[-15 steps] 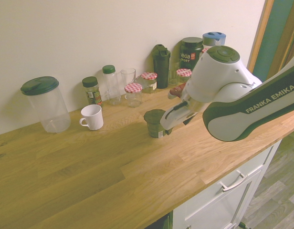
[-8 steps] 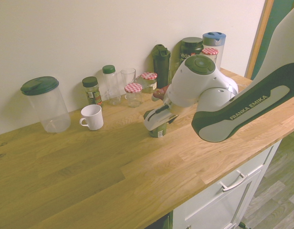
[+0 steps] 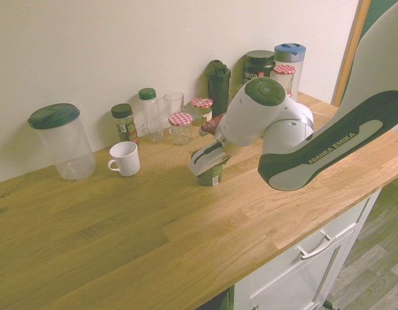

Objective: Put the cereal into the container

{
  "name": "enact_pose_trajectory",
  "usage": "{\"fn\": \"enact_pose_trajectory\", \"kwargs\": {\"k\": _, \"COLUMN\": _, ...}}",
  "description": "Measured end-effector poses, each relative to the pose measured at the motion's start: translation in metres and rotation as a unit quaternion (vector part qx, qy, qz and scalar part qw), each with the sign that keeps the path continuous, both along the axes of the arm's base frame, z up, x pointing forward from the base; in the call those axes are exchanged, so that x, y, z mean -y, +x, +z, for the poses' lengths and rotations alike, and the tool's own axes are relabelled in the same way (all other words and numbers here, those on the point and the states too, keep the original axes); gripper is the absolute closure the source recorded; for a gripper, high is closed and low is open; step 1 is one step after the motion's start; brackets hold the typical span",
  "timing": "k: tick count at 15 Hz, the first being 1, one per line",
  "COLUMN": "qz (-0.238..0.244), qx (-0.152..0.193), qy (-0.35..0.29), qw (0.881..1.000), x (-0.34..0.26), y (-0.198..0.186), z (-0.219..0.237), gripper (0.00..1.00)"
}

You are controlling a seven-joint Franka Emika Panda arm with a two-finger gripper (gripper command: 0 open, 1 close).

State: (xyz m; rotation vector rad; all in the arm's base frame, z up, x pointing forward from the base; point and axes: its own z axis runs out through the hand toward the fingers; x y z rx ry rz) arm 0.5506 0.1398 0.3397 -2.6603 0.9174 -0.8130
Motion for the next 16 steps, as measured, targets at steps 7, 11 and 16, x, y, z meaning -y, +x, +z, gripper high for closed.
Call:
{"fn": "enact_pose_trajectory", "kwargs": {"k": 7, "qz": -0.003, "qx": 0.002, "qy": 0.002, "qw": 1.0, "x": 0.004, "y": 0.001, "z": 0.001, "gripper": 1.0}}
{"fn": "enact_pose_trajectory", "kwargs": {"k": 11, "qz": -0.014, "qx": 0.015, "qy": 0.012, "qw": 1.0, "x": 0.007, "y": 0.009, "z": 0.013, "gripper": 1.0}}
{"fn": "enact_pose_trajectory", "kwargs": {"k": 16, "qz": -0.055, "qx": 0.049, "qy": 0.015, "qw": 0.997, "x": 0.047, "y": 0.021, "z": 0.068, "gripper": 1.0}}
